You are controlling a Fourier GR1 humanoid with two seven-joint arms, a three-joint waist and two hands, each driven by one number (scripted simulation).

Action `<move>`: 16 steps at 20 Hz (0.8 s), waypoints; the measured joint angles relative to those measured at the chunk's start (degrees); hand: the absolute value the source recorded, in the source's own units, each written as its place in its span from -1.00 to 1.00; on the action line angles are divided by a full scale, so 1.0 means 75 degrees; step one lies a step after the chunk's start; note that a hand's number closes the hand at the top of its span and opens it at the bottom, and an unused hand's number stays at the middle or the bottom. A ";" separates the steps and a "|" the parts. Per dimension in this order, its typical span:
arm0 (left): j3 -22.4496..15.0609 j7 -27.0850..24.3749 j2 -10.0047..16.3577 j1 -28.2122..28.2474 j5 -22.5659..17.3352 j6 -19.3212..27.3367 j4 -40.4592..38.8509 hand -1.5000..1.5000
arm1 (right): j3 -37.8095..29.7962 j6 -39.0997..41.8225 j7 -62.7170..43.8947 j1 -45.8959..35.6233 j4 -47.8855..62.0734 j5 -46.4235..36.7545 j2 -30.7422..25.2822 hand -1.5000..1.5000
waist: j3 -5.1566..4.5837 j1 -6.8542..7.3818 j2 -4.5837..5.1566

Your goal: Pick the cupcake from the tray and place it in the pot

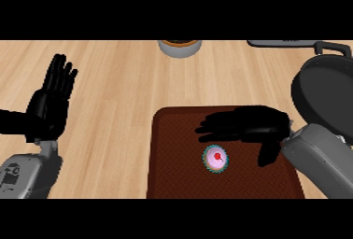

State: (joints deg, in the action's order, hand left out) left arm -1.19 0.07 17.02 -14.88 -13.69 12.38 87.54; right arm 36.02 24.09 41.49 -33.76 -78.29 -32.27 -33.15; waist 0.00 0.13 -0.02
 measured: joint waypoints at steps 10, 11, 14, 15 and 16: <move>0.0295 0.0297 -0.0122 -0.0147 0.0149 -0.0292 0.0060 0.00 | -0.0271 -0.0063 -0.0276 0.0400 0.0228 -0.1284 0.0830 -1.00 | 0.0000 0.0009 0.0002; 0.0294 0.0278 -0.0160 -0.0064 0.0191 -0.0292 0.0113 0.00 | -0.0268 -0.0105 -0.0296 0.0458 0.0316 -0.1400 0.0983 -1.00 | 0.0000 0.0012 0.0001; 0.0333 0.0276 -0.0246 -0.0075 0.0271 -0.0349 0.0105 0.00 | -0.0311 -0.0167 -0.0216 0.0469 0.0588 -0.1750 0.1340 -1.00 | 0.0000 0.0013 0.0004; 0.0351 0.0250 -0.0271 -0.0079 0.0298 -0.0379 0.0042 0.00 | -0.0304 -0.0205 -0.0159 0.0543 0.0638 -0.1858 0.1411 -1.00 | 0.0000 0.0011 0.0004; 0.0346 0.0276 -0.0307 -0.0015 0.0338 -0.0372 0.0136 0.00 | -0.0316 -0.0179 -0.0175 0.0582 0.0621 -0.1950 0.1515 -1.00 | 0.0000 0.0010 0.0004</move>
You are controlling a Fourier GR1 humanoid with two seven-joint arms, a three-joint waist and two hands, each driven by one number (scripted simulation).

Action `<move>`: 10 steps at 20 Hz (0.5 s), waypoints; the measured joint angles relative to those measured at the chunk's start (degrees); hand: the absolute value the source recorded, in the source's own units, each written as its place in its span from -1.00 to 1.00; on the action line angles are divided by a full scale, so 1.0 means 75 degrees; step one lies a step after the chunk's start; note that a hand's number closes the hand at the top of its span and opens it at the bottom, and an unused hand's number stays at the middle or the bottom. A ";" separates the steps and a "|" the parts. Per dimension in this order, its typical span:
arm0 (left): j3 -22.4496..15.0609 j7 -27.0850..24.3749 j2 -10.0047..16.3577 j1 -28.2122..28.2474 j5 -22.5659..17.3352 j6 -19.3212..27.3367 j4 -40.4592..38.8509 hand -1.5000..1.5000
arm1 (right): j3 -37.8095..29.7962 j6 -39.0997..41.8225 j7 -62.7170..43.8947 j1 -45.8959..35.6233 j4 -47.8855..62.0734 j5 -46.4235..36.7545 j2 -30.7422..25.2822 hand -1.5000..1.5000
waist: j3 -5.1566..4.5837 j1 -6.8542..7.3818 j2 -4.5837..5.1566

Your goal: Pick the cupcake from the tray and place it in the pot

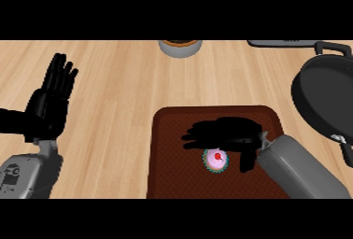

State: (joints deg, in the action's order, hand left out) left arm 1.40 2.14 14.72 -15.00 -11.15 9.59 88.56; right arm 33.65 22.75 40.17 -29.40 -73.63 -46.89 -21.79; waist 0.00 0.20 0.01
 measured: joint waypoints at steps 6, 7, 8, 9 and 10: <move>0.0203 -0.0079 -0.0052 -0.0036 0.0075 -0.0143 -0.0097 0.00 | 0.0061 -0.0012 0.0044 0.0143 0.0286 -0.0546 0.0605 -1.00 | 0.0000 -0.0005 0.0000; 0.0250 -0.0039 -0.0045 -0.0115 0.0062 -0.0171 -0.0154 0.00 | 0.0060 -0.0042 0.0110 0.0187 0.0344 -0.0589 0.0661 1.00 | -0.0001 -0.0007 0.0000; 0.0263 -0.0122 -0.0057 -0.0013 0.0034 -0.0253 -0.0161 0.00 | 0.0157 -0.0153 0.0216 0.0234 0.0356 -0.0699 0.0677 1.00 | -0.0006 -0.0002 -0.0007; 0.0276 -0.0162 -0.0065 -0.0087 0.0038 -0.0280 -0.0258 0.00 | 0.0266 -0.0249 0.0397 0.0195 0.0376 -0.0793 0.0645 1.00 | -0.0019 -0.0004 -0.0015; 0.0233 -0.0060 -0.0099 -0.0146 0.0086 -0.0218 -0.0211 0.00 | 0.0290 -0.0378 0.0597 0.0137 0.0480 -0.0802 0.0678 1.00 | -0.0028 0.0004 -0.0023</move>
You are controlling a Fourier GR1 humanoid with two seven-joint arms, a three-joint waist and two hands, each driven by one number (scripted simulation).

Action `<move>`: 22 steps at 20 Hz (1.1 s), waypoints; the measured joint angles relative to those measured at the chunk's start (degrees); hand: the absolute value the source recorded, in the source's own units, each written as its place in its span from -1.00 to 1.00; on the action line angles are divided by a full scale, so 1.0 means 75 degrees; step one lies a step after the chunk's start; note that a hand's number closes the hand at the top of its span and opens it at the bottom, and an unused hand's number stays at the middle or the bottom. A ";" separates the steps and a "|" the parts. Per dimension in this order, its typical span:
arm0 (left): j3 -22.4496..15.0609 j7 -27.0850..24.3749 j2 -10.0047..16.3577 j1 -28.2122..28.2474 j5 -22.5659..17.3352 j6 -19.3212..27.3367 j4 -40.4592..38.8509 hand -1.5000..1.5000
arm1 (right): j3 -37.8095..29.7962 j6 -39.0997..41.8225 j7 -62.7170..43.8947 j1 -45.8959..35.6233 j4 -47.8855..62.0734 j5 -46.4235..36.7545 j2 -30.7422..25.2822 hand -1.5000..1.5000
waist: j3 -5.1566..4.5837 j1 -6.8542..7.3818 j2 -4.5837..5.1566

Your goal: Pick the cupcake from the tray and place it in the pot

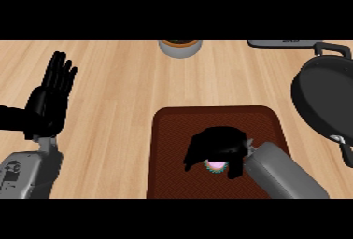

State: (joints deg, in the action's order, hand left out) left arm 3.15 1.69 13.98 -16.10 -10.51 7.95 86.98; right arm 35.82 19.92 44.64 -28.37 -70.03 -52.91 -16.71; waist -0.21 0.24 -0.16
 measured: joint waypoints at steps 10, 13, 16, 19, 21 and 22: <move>0.0121 -0.0058 -0.0059 -0.0030 0.0126 -0.0065 -0.0092 0.00 | 0.0171 -0.0668 0.0619 0.0362 -0.0526 -0.0700 0.0113 1.00 | -0.0077 -0.0032 -0.0092; 0.0181 0.0083 0.0001 0.0016 0.0086 -0.0143 0.0058 0.00 | -0.0104 -0.0810 0.0653 0.0513 -0.0699 -0.0691 0.0078 1.00 | -0.0050 -0.0039 -0.0063; 0.0164 0.0060 -0.0088 -0.0023 0.0135 -0.0109 0.0005 0.00 | -0.0496 -0.0952 0.0647 0.0768 -0.1104 -0.0572 -0.0038 1.00 | -0.0016 -0.0067 -0.0028; 0.0196 0.0113 -0.0090 0.0018 0.0153 -0.0088 0.0087 0.00 | -0.1000 -0.0599 0.0213 0.0861 -0.1666 -0.0225 0.0029 1.00 | 0.0005 -0.0090 -0.0018; 0.0199 0.0153 -0.0105 0.0052 0.0182 -0.0030 0.0131 0.00 | -0.1135 -0.0638 -0.0677 0.1228 -0.2017 -0.0325 0.0304 1.00 | 0.0010 -0.0178 -0.0044; 0.0237 0.0174 -0.0076 0.0090 0.0168 -0.0031 0.0138 0.00 | -0.1199 -0.0679 -0.1192 0.1427 -0.2179 -0.0413 0.0465 1.00 | 0.0009 -0.0236 -0.0064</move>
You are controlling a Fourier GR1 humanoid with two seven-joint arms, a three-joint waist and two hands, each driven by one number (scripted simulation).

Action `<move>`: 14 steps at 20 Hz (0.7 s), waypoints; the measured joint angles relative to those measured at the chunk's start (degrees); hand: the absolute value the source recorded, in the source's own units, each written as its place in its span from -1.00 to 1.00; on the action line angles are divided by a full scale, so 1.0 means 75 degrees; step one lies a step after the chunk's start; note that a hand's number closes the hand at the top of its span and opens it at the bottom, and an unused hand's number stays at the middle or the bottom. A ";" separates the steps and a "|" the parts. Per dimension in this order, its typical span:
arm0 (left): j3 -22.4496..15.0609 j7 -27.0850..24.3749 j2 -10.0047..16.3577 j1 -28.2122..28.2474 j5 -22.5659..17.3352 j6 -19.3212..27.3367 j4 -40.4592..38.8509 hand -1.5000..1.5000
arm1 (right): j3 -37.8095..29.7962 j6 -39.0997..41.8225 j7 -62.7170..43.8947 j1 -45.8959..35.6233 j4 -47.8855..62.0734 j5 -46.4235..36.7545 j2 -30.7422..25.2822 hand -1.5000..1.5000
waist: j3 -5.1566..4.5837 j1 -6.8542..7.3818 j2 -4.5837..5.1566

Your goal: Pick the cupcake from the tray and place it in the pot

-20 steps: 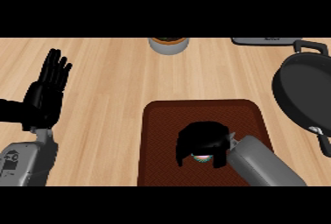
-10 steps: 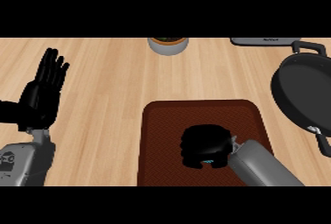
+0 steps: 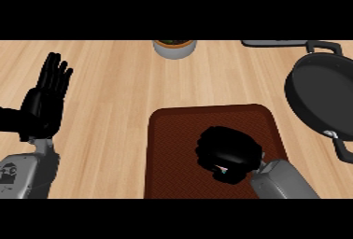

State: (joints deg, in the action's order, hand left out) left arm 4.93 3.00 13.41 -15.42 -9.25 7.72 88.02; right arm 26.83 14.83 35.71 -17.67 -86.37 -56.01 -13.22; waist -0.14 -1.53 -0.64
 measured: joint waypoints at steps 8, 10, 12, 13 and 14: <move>0.0160 0.0032 0.0061 0.0309 0.0038 0.0132 0.0117 0.00 | -0.0624 -0.0922 -0.3691 0.1609 -0.1942 -0.1111 0.0975 1.00 | -0.0004 -0.0404 -0.0123; 0.0186 0.0025 0.0082 0.0342 -0.0003 0.0083 0.0143 0.00 | -0.0757 -0.1029 -0.4455 0.1850 -0.2715 -0.1374 0.1206 1.00 | -0.0003 -0.0368 -0.0106; 0.0179 -0.0035 0.0079 0.0369 0.0012 0.0056 0.0124 0.00 | -0.0884 -0.1080 -0.5108 0.2069 -0.3538 -0.1652 0.1355 1.00 | -0.0001 -0.0318 -0.0079; 0.0137 -0.0047 0.0053 0.0383 0.0021 0.0038 0.0140 0.00 | -0.1012 -0.1082 -0.5350 0.2159 -0.3950 -0.1715 0.1386 1.00 | 0.0001 -0.0276 -0.0063; 0.0122 -0.0025 0.0045 0.0405 -0.0014 0.0001 0.0217 0.00 | -0.1151 -0.1113 -0.5547 0.2263 -0.4324 -0.1770 0.1401 1.00 | 0.0004 -0.0220 -0.0048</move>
State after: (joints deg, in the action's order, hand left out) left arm 5.85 2.81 13.75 -12.38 -9.35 7.73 89.64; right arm 18.20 6.48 -5.90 -0.69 -118.80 -69.29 -2.71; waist -0.11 -3.18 -1.00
